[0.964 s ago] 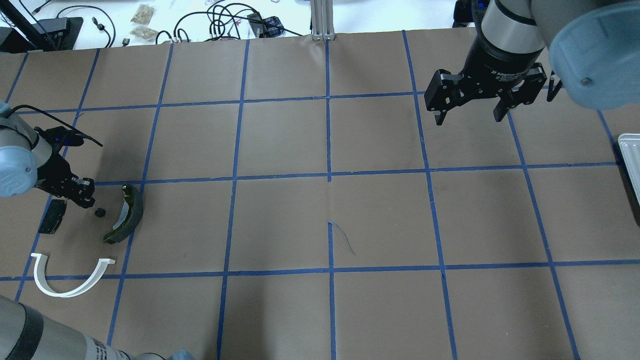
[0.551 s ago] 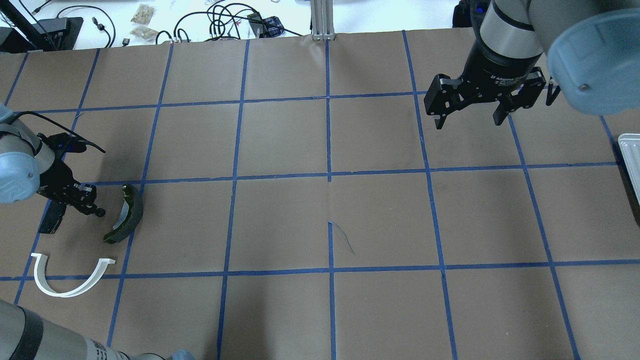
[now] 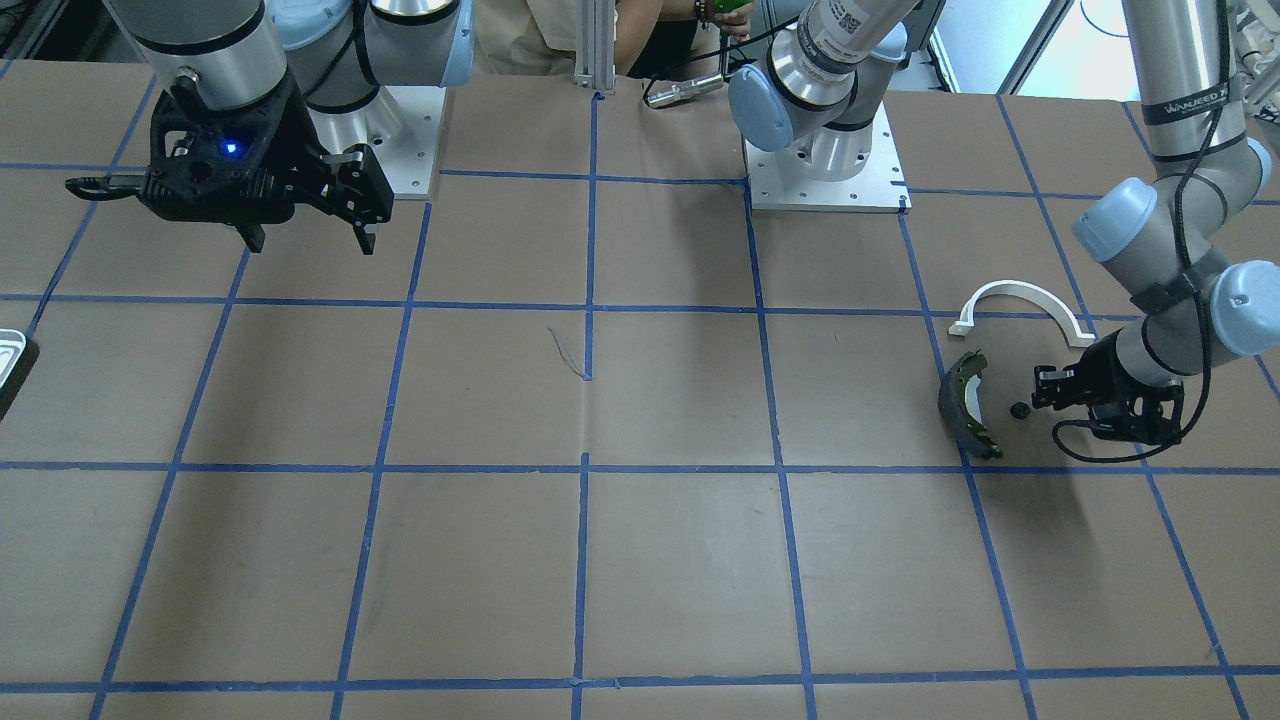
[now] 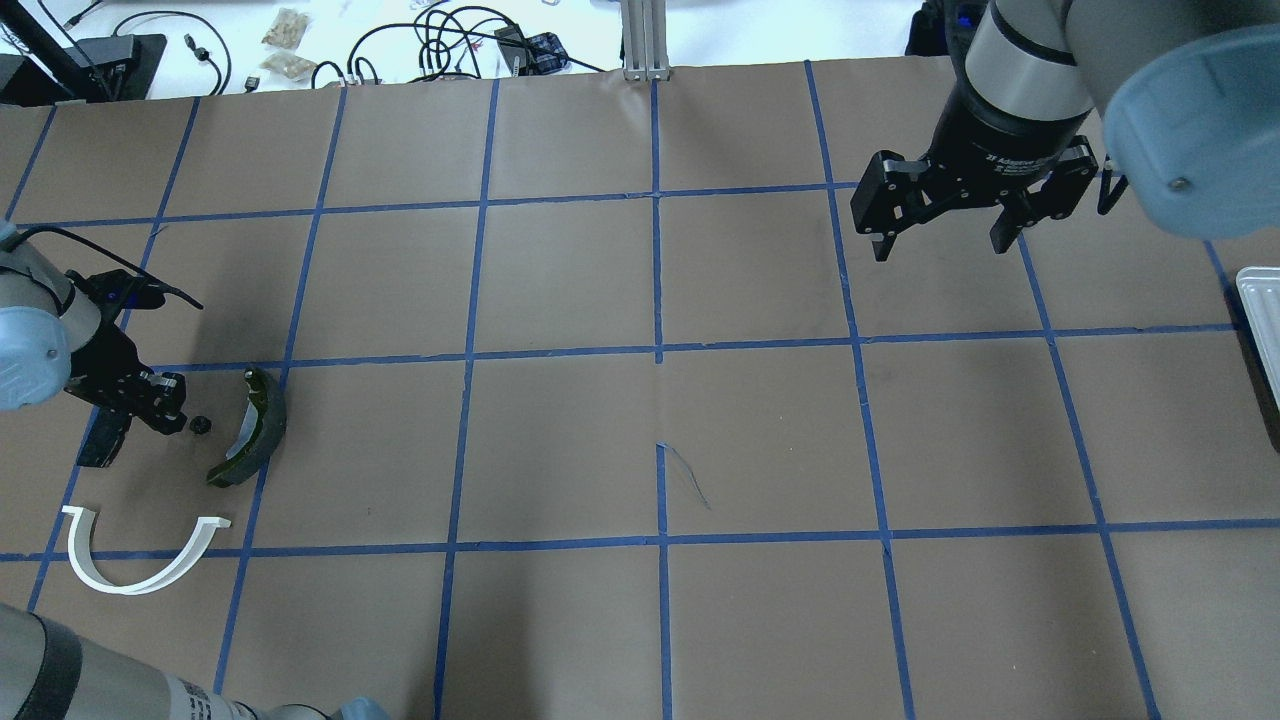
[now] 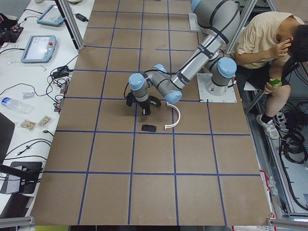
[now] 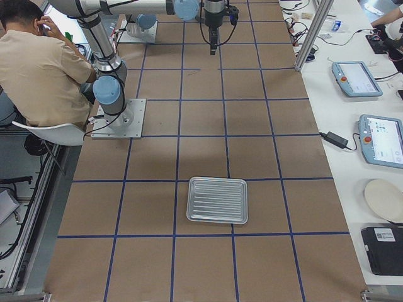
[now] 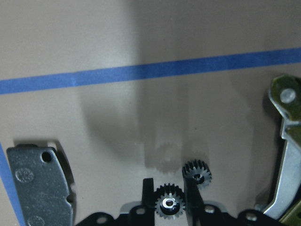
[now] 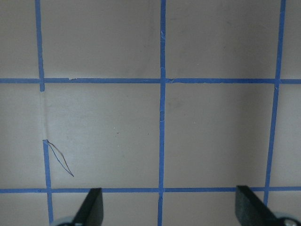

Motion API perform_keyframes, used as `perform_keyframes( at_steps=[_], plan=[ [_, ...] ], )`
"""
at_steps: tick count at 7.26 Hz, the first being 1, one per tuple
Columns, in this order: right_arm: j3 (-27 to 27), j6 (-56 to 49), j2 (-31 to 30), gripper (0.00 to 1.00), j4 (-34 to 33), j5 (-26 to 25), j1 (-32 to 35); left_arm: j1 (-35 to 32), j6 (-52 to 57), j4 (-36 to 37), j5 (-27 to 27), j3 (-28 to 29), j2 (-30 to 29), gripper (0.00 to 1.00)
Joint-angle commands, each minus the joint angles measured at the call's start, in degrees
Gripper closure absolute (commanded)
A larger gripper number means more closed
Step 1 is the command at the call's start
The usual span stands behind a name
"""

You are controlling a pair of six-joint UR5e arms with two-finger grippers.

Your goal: Place bearing gear from tray to pile

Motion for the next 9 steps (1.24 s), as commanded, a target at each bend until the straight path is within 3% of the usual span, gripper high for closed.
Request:
perform_keyframes(
  at_steps=[1,5,7,8,9],
  plan=[
    [0.0,0.0,-0.2,0.00,0.0,-0.2,0.0,0.4,0.0,0.0,-0.5,-0.5,0.0,0.41],
    [0.9,0.0,-0.6,0.00,0.0,-0.2,0.0,-1.6,-1.7,-2.2,-0.5,1.5,2.5,0.13],
    [0.9,0.1,-0.6,0.00,-0.4,-0.1,0.0,-6.2,-10.1,-13.7,-0.6,9.4,4.7,0.07],
    [0.9,0.1,-0.5,0.00,-0.5,-0.1,0.0,-8.5,-12.4,-17.4,-0.9,12.9,5.9,0.00],
    [0.9,0.1,-0.5,0.00,-0.9,0.0,0.0,-11.6,-17.6,-20.0,-2.0,15.1,7.1,0.00]
  ],
)
